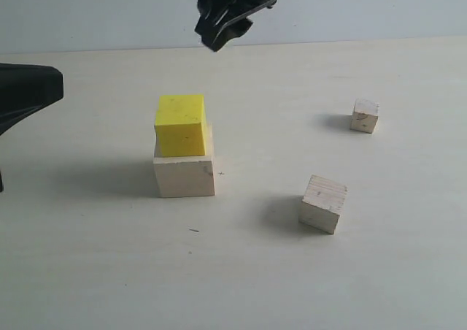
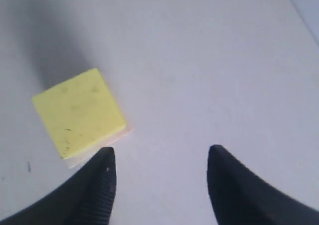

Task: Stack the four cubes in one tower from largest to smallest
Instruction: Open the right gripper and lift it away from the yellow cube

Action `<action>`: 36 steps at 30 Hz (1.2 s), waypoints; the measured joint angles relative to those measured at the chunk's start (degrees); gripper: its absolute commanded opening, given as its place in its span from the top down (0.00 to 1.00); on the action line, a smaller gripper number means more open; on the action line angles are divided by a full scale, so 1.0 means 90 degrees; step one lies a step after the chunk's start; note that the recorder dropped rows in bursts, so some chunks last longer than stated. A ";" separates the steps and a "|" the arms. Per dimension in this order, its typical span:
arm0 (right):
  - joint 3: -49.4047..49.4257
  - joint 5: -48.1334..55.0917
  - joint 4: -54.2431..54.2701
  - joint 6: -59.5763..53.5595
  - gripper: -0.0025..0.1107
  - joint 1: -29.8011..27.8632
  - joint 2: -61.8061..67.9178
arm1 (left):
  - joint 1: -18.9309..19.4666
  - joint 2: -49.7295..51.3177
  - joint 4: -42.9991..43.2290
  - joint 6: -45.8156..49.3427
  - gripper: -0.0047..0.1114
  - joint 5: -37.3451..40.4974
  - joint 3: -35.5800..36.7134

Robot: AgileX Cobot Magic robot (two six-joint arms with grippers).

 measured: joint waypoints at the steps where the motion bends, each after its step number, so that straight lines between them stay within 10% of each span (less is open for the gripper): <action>1: 0.0000 0.0000 -0.0142 0.0110 0.60 0.0000 -0.0060 | 0.0000 0.0000 0.0000 0.0000 0.96 0.0000 0.0000; 18: 0.0154 0.0782 -0.0422 0.0648 0.43 -0.1417 -0.0132 | 0.0000 0.0000 0.0000 -0.0021 0.96 -0.0095 0.0000; 36: 0.3433 -0.0445 0.0578 0.0242 0.43 -0.1646 -0.2246 | 0.0000 0.0000 0.0000 -0.0021 0.96 -0.0461 0.0000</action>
